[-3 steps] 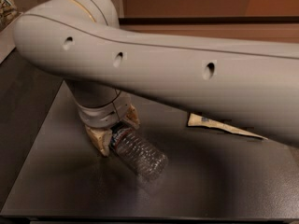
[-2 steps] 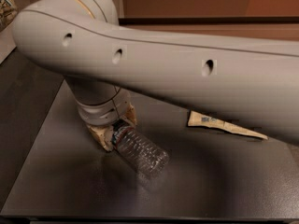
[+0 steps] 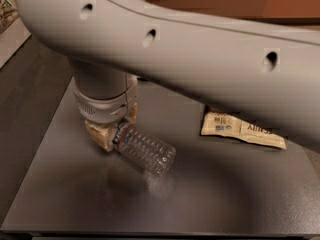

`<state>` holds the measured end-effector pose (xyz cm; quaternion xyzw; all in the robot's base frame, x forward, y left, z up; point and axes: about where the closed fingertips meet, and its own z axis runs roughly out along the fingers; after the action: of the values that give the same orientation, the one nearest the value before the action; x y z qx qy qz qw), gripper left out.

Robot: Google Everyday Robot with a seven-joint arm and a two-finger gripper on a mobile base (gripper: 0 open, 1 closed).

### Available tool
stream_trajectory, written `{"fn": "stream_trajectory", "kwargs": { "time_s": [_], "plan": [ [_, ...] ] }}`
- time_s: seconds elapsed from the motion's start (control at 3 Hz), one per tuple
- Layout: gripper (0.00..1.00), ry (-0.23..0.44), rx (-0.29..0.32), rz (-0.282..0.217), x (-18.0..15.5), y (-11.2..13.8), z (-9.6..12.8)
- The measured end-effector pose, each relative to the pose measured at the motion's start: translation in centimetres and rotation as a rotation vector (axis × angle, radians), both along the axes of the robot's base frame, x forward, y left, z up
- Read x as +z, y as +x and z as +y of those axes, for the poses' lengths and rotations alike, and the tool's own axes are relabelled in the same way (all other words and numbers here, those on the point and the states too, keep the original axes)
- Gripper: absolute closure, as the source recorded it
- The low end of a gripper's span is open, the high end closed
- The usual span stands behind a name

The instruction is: Place water bottle upright

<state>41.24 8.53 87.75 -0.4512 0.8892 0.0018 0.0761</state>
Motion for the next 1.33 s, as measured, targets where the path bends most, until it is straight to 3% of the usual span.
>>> {"fn": "stream_trajectory", "kwargs": {
  "time_s": [0.67, 1.33],
  "plan": [
    [1.0, 0.258, 0.139, -0.063, 2.9, 2.3, 1.9],
    [1.0, 0.553, 0.204, -0.102, 4.7, 4.5, 2.4]
  ]
}}
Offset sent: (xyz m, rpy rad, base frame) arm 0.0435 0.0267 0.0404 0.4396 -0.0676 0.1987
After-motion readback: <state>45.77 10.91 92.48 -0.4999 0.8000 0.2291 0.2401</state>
